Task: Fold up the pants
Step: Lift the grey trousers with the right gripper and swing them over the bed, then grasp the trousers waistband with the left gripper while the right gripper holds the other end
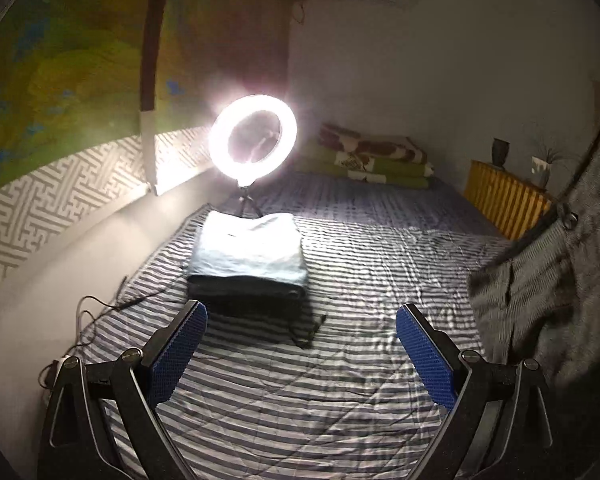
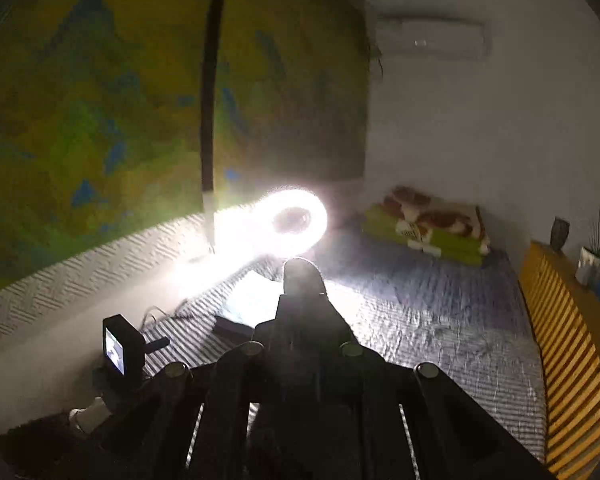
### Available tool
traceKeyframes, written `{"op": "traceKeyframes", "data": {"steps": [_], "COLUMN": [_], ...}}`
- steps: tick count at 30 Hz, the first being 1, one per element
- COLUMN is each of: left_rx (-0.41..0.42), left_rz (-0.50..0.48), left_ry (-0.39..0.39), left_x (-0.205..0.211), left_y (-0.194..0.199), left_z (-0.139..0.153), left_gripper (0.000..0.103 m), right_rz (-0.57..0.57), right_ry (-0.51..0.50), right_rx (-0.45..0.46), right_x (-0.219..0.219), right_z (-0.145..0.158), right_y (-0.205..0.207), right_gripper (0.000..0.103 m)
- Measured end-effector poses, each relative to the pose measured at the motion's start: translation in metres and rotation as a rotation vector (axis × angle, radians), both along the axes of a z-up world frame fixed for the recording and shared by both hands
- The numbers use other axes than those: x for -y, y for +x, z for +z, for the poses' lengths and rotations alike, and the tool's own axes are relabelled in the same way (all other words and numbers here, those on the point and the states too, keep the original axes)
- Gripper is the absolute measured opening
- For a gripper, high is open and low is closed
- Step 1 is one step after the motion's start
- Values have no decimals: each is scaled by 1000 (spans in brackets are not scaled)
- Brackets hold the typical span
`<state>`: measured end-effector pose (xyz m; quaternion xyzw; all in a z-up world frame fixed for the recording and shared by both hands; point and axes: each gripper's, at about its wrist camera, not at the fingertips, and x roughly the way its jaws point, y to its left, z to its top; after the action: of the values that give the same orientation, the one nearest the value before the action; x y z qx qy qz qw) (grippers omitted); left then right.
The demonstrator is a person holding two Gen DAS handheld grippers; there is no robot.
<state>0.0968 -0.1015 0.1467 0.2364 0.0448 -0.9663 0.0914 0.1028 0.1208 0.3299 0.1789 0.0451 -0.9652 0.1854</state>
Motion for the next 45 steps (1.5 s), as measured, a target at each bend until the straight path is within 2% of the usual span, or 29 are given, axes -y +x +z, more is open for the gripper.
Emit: {"op": "traceKeyframes", "data": {"steps": [3, 5, 8, 10, 14, 17, 21, 23, 25, 27, 29, 30, 31, 32, 33, 34, 36, 40, 45], "left_rx": [-3, 22, 107, 176, 349, 441, 518, 518, 510, 507, 510, 518, 527, 549, 559, 565, 542, 494, 376], "left_rz": [25, 30, -14, -57, -205, -307, -380, -415, -459, -519, -553, -568, -588, -621, -633, -639, -620, -639, -647], "left_ry": [-6, -13, -20, -35, -37, -16, 61, 117, 129, 91, -5, -37, -46, -33, -18, -6, -19, 36, 26], "left_x": [12, 16, 9, -4, -50, -86, -114, -120, -128, -140, -156, -161, -166, -173, -174, -178, -183, -177, -161], "left_y": [1, -7, -30, -49, -98, -129, -161, -166, -163, -158, -156, -158, -157, -159, -160, -160, -157, -144, -116], "left_z": [0, -9, -39, -66, -129, -168, -201, -206, -204, -205, -208, -212, -215, -219, -220, -220, -209, -164, -78], "left_gripper": [97, 97, 97, 97, 94, 88, 88, 88, 88, 88, 88, 79, 59, 48, 24, 9, 7, 3, 3], "right_rz": [-19, -60, -129, -194, -358, -443, -517, -531, -527, -517, -506, -502, -499, -496, -498, -498, -500, -506, -495], "right_ry": [-33, -59, -117, -131, -146, -220, -212, -233, -249, -254, -253, -252, -250, -246, -244, -244, -242, -254, -235], "right_rx": [9, 49, 165, 270, 506, 650, 732, 750, 761, 770, 776, 779, 780, 781, 780, 778, 770, 717, 562], "right_x": [-18, -42, -87, -118, -185, -231, -269, -281, -288, -292, -292, -295, -292, -290, -288, -287, -286, -286, -276], "right_z": [-5, -24, -81, -139, -266, -341, -394, -409, -416, -425, -429, -430, -432, -434, -435, -436, -432, -403, -330], "right_y": [0, -16, -37, -55, -85, -87, -80, -76, -76, -79, -82, -84, -87, -88, -89, -88, -86, -72, -56], "right_gripper": [8, 8, 8, 8, 9, 9, 9, 9, 9, 9, 9, 9, 9, 9, 9, 9, 9, 9, 9]}}
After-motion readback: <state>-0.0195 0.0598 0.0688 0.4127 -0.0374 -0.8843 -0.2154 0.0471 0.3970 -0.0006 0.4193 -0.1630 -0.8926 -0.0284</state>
